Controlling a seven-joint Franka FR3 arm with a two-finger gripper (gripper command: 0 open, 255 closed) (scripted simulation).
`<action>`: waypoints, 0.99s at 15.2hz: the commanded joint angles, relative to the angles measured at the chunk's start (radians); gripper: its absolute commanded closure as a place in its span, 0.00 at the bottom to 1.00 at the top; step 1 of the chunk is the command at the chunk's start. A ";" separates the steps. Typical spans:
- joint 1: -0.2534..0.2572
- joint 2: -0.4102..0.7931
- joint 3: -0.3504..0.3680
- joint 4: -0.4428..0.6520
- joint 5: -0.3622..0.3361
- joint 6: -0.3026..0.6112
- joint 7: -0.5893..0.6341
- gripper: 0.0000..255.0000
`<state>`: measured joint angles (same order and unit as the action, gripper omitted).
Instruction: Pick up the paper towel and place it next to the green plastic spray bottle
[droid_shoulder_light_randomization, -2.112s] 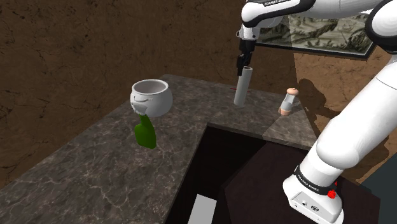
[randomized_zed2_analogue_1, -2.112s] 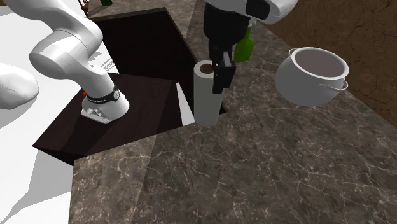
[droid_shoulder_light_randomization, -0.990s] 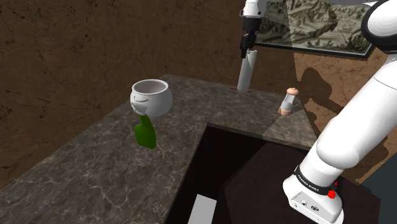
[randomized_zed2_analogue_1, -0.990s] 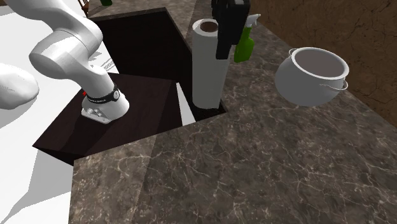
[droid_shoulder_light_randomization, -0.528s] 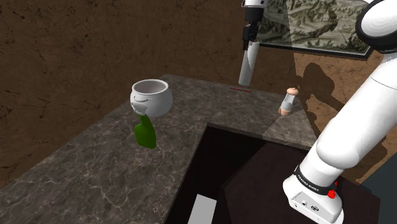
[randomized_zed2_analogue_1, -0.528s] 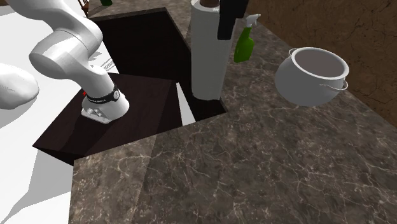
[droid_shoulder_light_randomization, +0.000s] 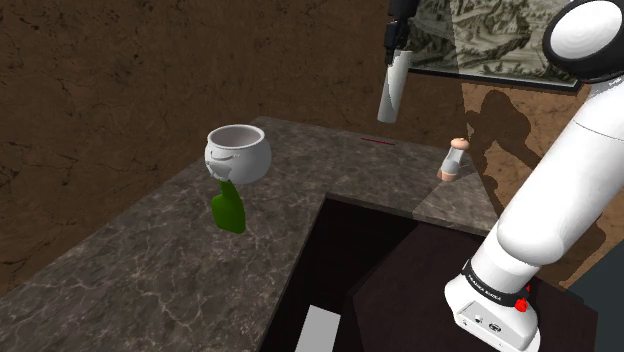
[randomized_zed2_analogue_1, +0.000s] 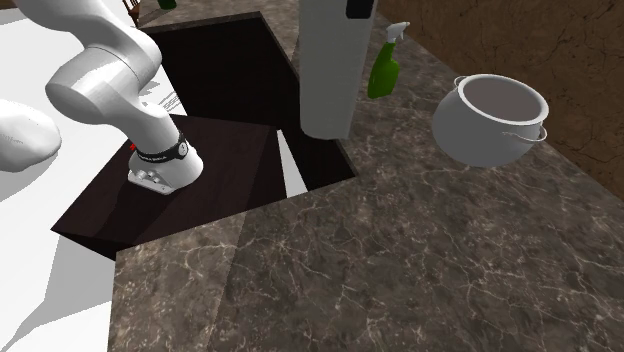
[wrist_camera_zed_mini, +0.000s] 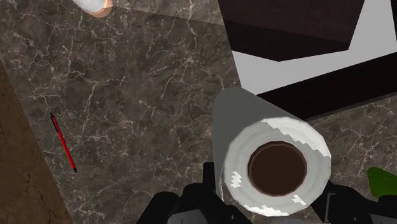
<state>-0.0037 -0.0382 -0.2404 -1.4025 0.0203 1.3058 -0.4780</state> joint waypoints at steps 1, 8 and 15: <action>-0.002 0.021 -0.002 0.055 0.005 -0.035 -0.002 1.00; 0.061 -0.028 0.066 0.023 0.006 -0.048 0.130 1.00; 0.143 -0.068 0.167 -0.026 0.019 -0.032 0.315 1.00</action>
<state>0.1262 -0.0981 -0.0903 -1.4165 0.0374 1.2695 -0.1941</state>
